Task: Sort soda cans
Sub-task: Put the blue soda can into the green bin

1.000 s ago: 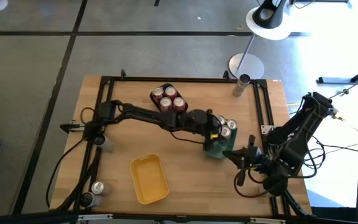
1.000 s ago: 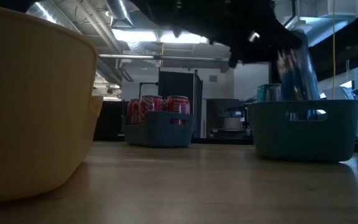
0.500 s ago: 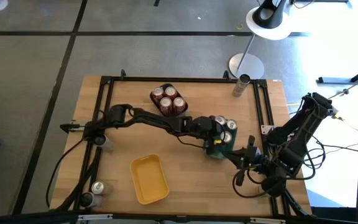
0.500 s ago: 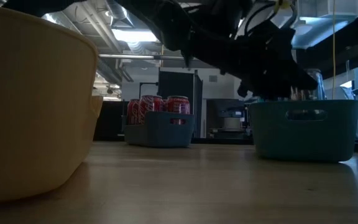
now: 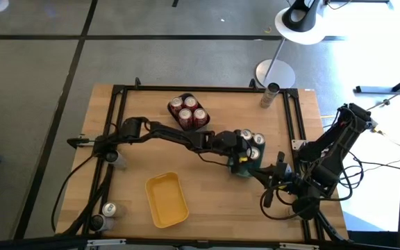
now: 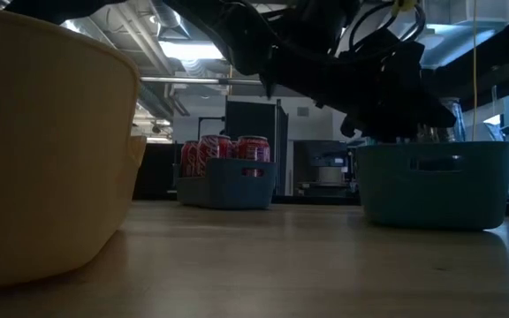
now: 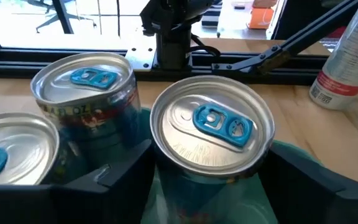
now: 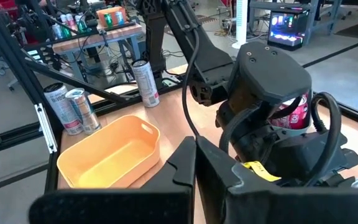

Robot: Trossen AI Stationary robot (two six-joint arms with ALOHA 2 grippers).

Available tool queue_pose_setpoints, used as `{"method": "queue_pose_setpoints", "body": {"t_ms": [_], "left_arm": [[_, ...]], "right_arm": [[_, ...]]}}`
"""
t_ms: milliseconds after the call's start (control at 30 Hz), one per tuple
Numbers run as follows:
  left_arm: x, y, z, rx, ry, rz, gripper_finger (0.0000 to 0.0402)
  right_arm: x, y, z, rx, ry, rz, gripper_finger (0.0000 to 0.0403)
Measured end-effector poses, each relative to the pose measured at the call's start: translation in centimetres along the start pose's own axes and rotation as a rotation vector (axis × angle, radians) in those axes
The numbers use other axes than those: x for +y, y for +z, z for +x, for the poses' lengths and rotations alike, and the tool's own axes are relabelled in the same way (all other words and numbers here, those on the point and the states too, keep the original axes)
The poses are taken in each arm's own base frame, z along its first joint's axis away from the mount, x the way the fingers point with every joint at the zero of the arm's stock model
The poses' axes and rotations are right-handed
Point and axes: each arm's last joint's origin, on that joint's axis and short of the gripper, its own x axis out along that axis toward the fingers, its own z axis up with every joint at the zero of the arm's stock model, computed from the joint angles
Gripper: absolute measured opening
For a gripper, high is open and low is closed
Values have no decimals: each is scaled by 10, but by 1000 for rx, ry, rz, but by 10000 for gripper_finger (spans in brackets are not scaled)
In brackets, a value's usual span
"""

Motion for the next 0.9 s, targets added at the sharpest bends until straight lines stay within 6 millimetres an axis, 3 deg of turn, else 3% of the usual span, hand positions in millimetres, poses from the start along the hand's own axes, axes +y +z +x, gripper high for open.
{"method": "queue_pose_setpoints", "body": {"t_ms": [233, 533, 767, 900], "left_arm": [[-7, 2, -1, 1, -14, 26, 298], [-9, 27, -29, 93, -2, 68, 300], [-9, 59, -73, 197, -1, 102, 301], [-10, 71, -113, 352, 8, 131, 301]], "right_arm": [[0, 0, 0, 1, -1, -2, 12], [0, 0, 0, 0, 2, 3, 12], [0, 0, 0, 8, 5, -3, 12], [0, 0, 0, 7, 4, -12, 12]]}}
